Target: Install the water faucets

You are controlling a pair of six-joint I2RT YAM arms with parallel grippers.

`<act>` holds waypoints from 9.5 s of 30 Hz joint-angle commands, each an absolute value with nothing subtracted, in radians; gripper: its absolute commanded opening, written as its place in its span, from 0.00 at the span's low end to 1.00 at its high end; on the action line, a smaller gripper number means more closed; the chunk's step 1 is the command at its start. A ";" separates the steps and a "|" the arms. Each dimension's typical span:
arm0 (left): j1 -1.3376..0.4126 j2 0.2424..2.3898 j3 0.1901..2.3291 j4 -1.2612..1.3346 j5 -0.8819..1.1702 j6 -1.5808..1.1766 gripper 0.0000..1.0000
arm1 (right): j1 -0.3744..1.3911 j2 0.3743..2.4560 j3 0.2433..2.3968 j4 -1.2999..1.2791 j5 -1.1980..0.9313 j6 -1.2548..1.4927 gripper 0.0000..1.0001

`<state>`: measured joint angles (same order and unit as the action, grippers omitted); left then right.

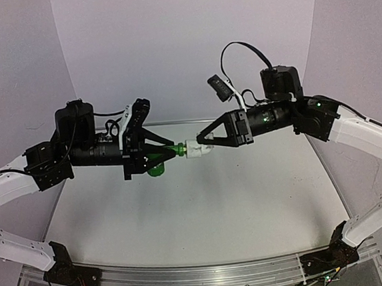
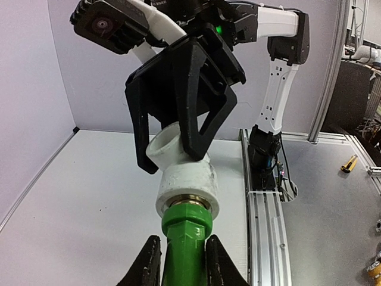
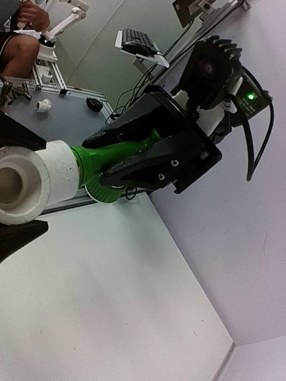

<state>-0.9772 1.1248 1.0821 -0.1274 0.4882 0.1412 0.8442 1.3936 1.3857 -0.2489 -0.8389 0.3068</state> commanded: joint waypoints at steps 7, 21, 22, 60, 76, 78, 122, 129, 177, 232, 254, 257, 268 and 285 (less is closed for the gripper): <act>-0.999 1.155 1.133 -0.182 0.423 -0.091 0.00 | 0.798 1.390 1.554 -0.164 -0.789 0.219 0.79; -0.924 1.207 1.139 0.070 0.614 -0.615 0.00 | 0.803 1.182 1.409 -0.185 -0.588 -0.825 0.91; -0.907 1.218 1.139 0.099 0.665 -0.654 0.00 | 0.809 1.161 1.379 -0.180 -0.591 -0.900 0.92; -0.830 1.383 1.091 0.523 0.979 -1.079 0.00 | 0.974 1.126 1.016 0.143 -0.365 -1.665 0.53; -0.833 1.427 1.123 0.430 1.001 -1.010 0.04 | 0.979 1.123 1.016 0.160 -0.356 -1.663 0.01; -0.833 1.435 1.128 0.419 1.013 -1.005 0.09 | 0.980 1.123 1.014 0.169 -0.352 -1.670 0.00; -0.835 1.300 1.056 0.325 0.846 -0.614 0.00 | 0.979 1.140 1.129 0.084 -0.392 -0.884 0.00; -0.899 1.245 1.024 0.244 0.662 -0.319 0.00 | 0.980 1.181 1.229 0.017 -0.439 -0.420 0.00; -0.923 1.226 1.117 0.137 0.737 -0.676 0.00 | 0.923 0.978 1.022 -0.102 -0.401 -1.574 0.94; -0.959 1.143 1.019 0.037 0.532 0.000 0.00 | 0.978 1.176 1.230 -0.100 -0.639 0.138 0.10; -0.991 1.109 1.048 -0.089 0.294 0.024 0.00 | 0.800 1.302 1.269 0.050 -0.971 0.554 0.62; -0.989 1.102 1.061 -0.087 0.274 -0.082 0.00 | 0.788 1.290 1.330 -0.069 -0.881 0.371 0.78; -0.981 1.112 1.060 0.021 0.391 -0.411 0.00 | 0.788 1.176 1.359 -0.180 -0.537 -0.559 0.93; -0.934 1.199 1.085 0.273 0.709 -0.806 0.00 | 0.952 1.048 1.048 0.054 -0.481 -1.521 0.92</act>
<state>-0.9374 1.1666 1.0137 0.2091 0.5995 -0.7348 0.9338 1.0613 1.1049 -0.0924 -0.5181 -1.2615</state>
